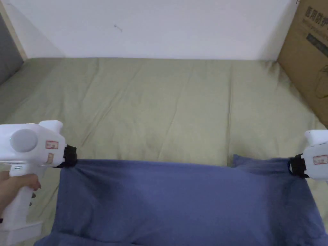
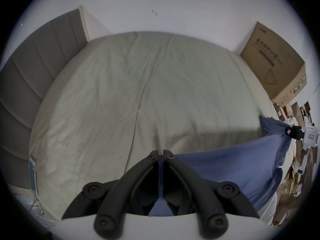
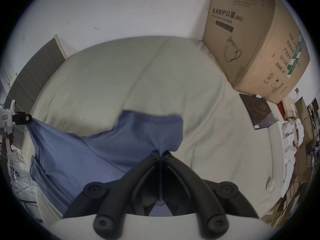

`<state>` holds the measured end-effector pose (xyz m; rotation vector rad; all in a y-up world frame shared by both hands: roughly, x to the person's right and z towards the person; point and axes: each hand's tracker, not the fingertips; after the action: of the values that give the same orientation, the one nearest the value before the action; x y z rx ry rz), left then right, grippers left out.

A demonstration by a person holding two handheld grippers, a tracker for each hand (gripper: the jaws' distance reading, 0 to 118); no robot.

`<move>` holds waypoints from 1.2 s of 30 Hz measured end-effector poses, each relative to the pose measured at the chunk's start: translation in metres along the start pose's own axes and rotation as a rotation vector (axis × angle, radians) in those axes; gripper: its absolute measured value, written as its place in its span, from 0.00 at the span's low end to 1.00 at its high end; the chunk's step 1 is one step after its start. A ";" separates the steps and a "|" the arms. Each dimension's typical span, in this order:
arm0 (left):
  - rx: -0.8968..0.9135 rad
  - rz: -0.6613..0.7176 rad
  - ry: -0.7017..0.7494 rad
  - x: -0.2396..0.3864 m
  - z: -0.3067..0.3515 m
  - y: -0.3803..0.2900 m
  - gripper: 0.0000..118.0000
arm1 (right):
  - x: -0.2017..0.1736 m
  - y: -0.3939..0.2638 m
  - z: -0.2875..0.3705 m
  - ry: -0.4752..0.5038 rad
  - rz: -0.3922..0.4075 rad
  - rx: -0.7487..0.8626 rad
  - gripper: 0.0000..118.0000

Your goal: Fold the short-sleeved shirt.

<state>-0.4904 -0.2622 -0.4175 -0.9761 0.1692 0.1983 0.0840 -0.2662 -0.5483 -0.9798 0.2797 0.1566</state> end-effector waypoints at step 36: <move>0.028 0.187 -0.074 -0.011 0.113 -0.219 0.04 | -0.073 -0.216 0.127 0.009 -0.101 0.155 0.00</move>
<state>-0.4417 -0.2884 -0.1776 -0.9232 0.1946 0.4021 0.0901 -0.2797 -0.2876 -0.8392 0.2468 0.0379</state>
